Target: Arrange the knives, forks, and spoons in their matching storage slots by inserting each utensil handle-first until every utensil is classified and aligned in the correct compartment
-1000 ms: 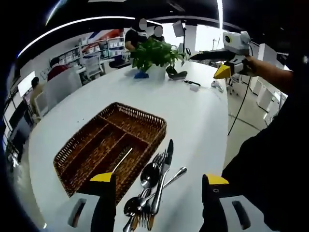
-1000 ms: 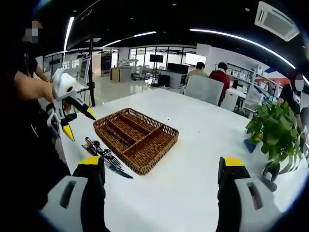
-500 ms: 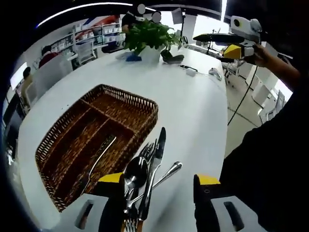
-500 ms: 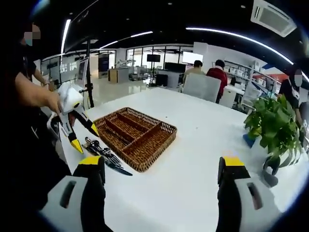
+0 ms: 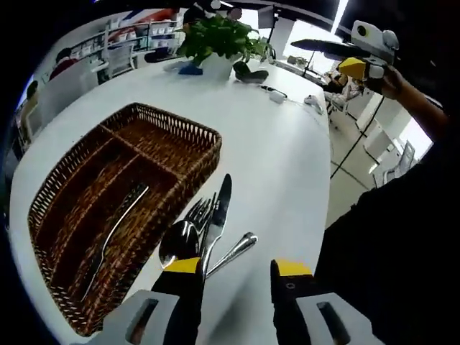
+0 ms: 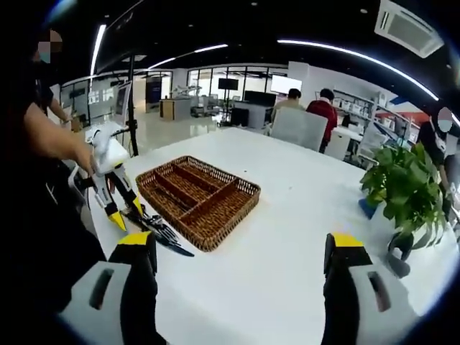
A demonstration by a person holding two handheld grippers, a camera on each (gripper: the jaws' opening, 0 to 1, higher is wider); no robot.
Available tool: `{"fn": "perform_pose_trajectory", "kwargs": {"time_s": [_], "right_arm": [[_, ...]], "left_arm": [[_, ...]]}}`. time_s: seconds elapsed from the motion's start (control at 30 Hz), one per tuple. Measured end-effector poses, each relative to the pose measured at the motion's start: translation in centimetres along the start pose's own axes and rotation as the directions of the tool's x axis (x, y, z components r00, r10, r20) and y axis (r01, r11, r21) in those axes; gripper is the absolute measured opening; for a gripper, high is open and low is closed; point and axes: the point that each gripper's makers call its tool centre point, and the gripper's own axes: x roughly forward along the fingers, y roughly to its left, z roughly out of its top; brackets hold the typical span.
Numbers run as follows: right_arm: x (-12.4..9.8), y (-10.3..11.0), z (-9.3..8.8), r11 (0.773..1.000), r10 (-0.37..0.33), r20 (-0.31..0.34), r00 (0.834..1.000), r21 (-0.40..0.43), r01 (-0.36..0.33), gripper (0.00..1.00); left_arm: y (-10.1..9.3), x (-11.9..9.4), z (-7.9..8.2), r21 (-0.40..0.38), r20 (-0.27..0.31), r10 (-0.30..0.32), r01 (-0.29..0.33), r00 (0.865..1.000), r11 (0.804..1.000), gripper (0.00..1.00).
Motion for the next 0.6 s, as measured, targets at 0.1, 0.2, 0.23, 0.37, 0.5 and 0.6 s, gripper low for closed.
{"fn": "perform_pose_trajectory", "kwargs": {"time_s": [0.1,0.2,0.23,0.37,0.5,0.6], "right_arm": [[-0.2,-0.1,-0.6,1.0,-0.003,-0.013,1.0,-0.004,0.003,0.99],[-0.4,-0.2,-0.8,1.0,-0.012,-0.02,1.0,0.005,0.012,0.98],[-0.5,-0.2,-0.8,1.0,-0.014,-0.018,1.0,0.008,0.014,0.98],[-0.7,0.0,-1.0,1.0,-0.012,-0.025,1.0,0.003,0.012,0.98],[-0.9,-0.1,-1.3,1.0,-0.018,-0.041,0.999,-0.001,0.018,0.98],[-1.0,0.1,-1.1,1.0,-0.015,-0.036,0.999,-0.002,0.015,0.98]], "left_arm": [[0.2,0.8,-0.1,-0.015,-0.004,0.007,-0.007,1.0,1.0,0.39],[0.3,1.6,-0.4,-0.043,-0.004,-0.003,0.003,1.0,0.999,0.4],[-0.1,1.8,-0.6,-0.052,-0.015,-0.027,0.027,1.0,0.998,0.41],[1.1,2.4,-0.5,-0.017,-0.003,0.025,-0.025,1.0,1.0,0.45],[1.2,2.6,-0.7,-0.049,-0.004,0.013,-0.014,1.0,0.999,0.42],[1.7,2.8,-0.9,-0.037,-0.008,0.031,-0.032,0.999,0.999,0.36]]}}
